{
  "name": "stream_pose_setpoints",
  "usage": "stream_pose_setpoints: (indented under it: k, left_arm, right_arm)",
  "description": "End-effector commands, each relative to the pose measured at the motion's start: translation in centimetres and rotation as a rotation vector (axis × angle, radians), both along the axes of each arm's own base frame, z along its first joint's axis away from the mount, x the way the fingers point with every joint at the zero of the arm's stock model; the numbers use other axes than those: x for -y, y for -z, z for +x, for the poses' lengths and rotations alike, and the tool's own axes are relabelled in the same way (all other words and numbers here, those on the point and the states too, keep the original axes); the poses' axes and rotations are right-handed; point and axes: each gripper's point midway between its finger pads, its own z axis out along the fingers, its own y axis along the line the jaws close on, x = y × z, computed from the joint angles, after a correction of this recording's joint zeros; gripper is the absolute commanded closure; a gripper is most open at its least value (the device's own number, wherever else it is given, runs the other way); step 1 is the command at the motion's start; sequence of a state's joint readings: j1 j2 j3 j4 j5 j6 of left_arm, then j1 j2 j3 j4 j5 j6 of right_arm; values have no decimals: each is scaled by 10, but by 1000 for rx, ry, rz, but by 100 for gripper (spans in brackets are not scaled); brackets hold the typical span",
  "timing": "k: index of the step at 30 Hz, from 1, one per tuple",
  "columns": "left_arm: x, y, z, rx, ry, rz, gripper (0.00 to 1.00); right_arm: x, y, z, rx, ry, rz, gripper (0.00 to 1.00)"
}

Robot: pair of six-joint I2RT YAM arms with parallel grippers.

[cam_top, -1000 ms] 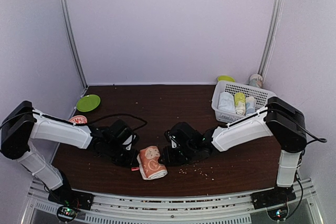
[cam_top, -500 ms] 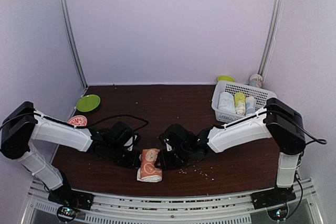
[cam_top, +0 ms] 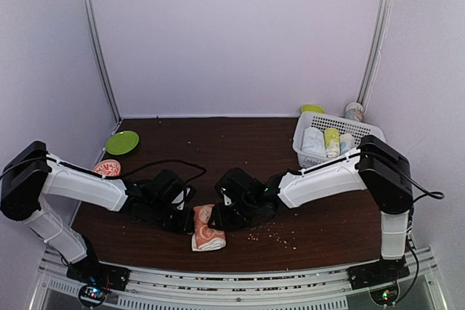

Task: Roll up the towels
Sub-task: Smooth out the towel at the center of the board.

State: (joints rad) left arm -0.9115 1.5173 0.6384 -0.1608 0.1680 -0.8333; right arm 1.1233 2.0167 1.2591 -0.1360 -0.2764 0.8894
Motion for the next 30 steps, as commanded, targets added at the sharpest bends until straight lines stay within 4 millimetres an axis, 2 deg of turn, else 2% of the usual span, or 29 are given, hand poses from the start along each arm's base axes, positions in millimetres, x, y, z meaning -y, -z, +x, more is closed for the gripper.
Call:
stream_pose_setpoints:
  k: [1,6,9,12,15,19,24,30]
  left_arm:
    - [-17,-3,-12,-6,-1,39,100]
    - [-27,-27,-20,10,29,43,99]
    - [-32,-50,-21,42,36,38,98]
    - [-29,-76,-14,94,22,-4,97]
    - [-15,-95,-3,140,21,-58,97]
    - [9,-97,12,149,37,-79,100]
    - [30,-86,27,141,56,-82,100]
    - [25,-43,34,68,24,-44,100]
  right_arm:
    - [8,24,1,-5,12,-92,58]
    - [14,34,2,-7,14,-141,58]
    - [12,34,3,-2,11,-149,58]
    - [11,34,3,-1,7,-151,58]
    - [11,34,4,3,8,-151,58]
    - [9,33,4,4,7,-146,58]
    - [9,31,3,3,7,-142,57]
    - [11,19,1,3,15,-110,57]
